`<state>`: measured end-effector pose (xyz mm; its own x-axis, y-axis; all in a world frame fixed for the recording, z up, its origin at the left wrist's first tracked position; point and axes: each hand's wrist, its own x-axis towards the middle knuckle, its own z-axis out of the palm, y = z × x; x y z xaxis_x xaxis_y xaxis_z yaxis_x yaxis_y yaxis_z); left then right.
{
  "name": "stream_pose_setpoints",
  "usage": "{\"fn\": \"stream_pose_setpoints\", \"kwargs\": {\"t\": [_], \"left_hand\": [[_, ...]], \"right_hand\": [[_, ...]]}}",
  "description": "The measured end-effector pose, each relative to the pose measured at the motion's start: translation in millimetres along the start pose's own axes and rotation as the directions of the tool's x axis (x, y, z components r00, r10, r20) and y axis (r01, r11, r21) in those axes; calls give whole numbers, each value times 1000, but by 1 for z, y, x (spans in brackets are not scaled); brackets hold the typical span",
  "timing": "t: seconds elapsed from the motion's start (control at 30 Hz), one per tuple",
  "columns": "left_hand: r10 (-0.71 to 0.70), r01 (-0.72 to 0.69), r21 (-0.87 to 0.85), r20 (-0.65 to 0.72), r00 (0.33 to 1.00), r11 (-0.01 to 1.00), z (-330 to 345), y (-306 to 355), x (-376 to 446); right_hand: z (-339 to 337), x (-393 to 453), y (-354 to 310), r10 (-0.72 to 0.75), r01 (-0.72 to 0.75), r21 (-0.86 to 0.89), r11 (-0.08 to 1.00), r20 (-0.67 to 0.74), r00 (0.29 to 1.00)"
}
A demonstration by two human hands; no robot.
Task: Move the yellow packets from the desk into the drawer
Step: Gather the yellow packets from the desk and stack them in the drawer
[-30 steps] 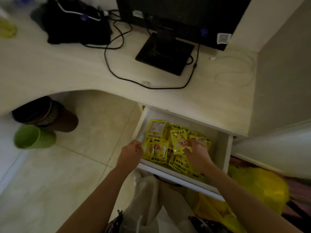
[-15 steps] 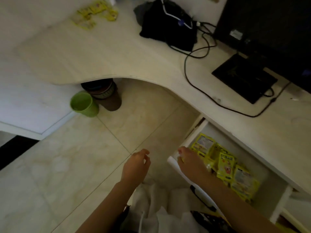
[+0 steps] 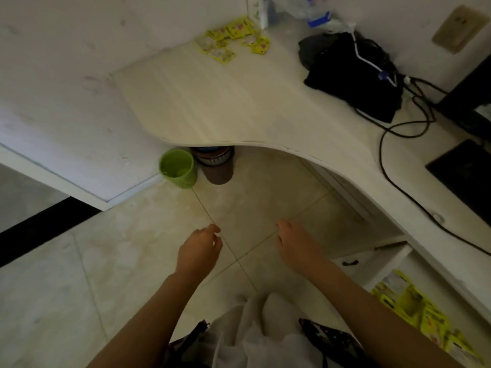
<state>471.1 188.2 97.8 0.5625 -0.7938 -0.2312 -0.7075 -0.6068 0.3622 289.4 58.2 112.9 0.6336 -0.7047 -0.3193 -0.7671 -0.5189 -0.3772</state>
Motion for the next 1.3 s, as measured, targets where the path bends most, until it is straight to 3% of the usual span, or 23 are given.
{"fn": "stream_pose_setpoints", "kwargs": {"t": [0.47,0.67,0.97,1.3], "left_hand": [[-48,42,-47,-134,990,998,-71,0,193],[-97,86,-91,-124,988,992,-96,1,280],[-92,86,-69,-88,992,994,-126,-7,396],[82,-83,27,20,996,996,-166,-24,532]], "right_hand": [[-71,219,-47,-161,153,-119,981,-63,985],[-117,306,-51,-176,174,-126,977,-10,984],[-155,413,-56,-123,121,-119,986,-10,992],[-185,518,-68,1,-5,-66,998,-65,998]]}}
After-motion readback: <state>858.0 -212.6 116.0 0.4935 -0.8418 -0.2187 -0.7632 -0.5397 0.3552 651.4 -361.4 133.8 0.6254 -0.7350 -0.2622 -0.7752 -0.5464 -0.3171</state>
